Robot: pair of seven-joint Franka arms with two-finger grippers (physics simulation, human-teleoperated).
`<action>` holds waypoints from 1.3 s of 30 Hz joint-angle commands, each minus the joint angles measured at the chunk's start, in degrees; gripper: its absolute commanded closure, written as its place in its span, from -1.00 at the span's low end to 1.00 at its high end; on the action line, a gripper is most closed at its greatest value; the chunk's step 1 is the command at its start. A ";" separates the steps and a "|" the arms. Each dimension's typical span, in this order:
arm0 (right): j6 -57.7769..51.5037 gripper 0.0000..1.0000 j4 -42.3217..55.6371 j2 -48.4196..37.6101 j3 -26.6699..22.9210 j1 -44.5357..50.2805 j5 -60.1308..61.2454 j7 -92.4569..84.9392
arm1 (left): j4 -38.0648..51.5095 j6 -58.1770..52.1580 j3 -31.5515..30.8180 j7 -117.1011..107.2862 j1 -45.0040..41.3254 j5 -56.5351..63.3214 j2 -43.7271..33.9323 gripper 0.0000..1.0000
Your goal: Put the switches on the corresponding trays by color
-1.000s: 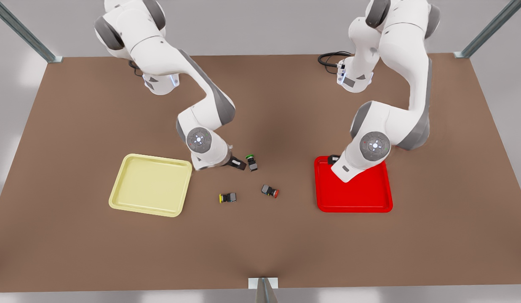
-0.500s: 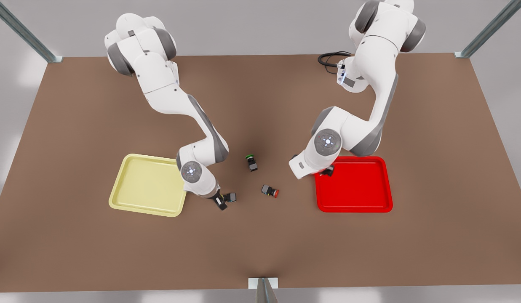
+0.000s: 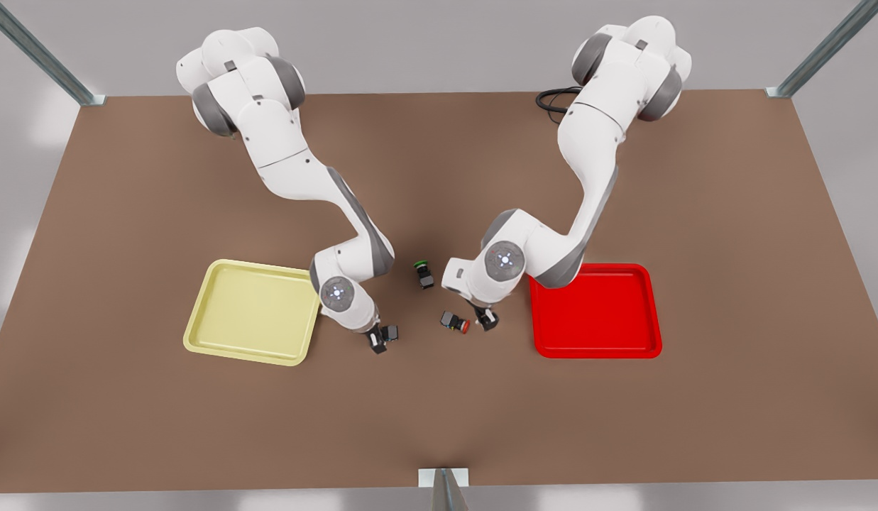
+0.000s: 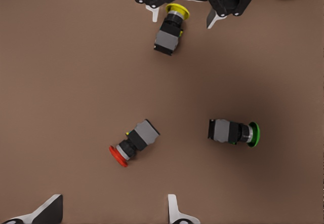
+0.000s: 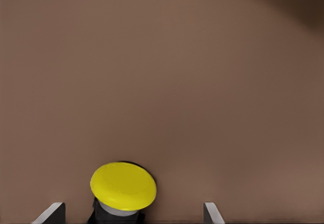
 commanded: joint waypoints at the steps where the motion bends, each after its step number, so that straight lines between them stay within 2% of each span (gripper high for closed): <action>1: 0.00 -1.00 0.00 0.00 0.02 0.05 0.02 0.11 | -0.01 0.87 0.00 0.00 -0.31 0.07 0.14 -1.00; 10: 0.09 -1.00 4.75 4.04 0.11 1.19 -0.07 2.92 | -0.19 2.37 1.94 -0.27 -3.13 4.11 1.55 -1.00; 12: 0.09 -1.00 5.10 4.48 0.11 1.28 -0.16 2.66 | -0.10 2.37 5.98 -0.35 -6.20 4.29 2.16 -1.00; 16: 0.09 -1.00 5.19 4.22 0.11 1.28 -0.33 2.57 | -0.01 3.08 6.07 11.15 -7.17 7.45 2.25 -0.99; 20: -0.17 -0.48 5.80 4.04 0.19 1.37 -0.60 2.48 | -0.63 0.88 5.72 13.89 -8.84 6.84 2.16 -1.00; 27: 0.09 -0.45 5.80 4.31 0.19 1.63 -0.60 2.04 | -0.54 0.79 6.07 29.97 -9.10 7.01 3.13 -1.00; 28: 0.00 -0.36 5.80 4.31 0.19 1.63 -0.60 1.87 | -0.54 0.61 6.07 32.95 -9.10 7.01 2.95 -1.00; 32: 0.00 -0.30 5.80 4.22 0.19 1.72 -0.60 1.95 | -0.28 0.97 6.07 40.86 -8.93 7.37 3.22 -0.99; 33: 0.00 -0.28 5.80 4.22 0.19 1.72 -0.60 1.95 | 0.07 0.97 8.00 41.83 -8.84 6.93 3.22 -1.00; 37: 0.00 -0.13 5.80 4.22 0.19 1.98 -0.60 1.87 | 1.57 1.32 8.35 42.54 -9.19 3.24 4.62 -0.99; 39: 0.00 -0.11 5.80 4.22 0.19 1.98 -0.60 1.87 | 1.66 2.72 8.35 42.45 -10.07 3.06 5.41 -0.99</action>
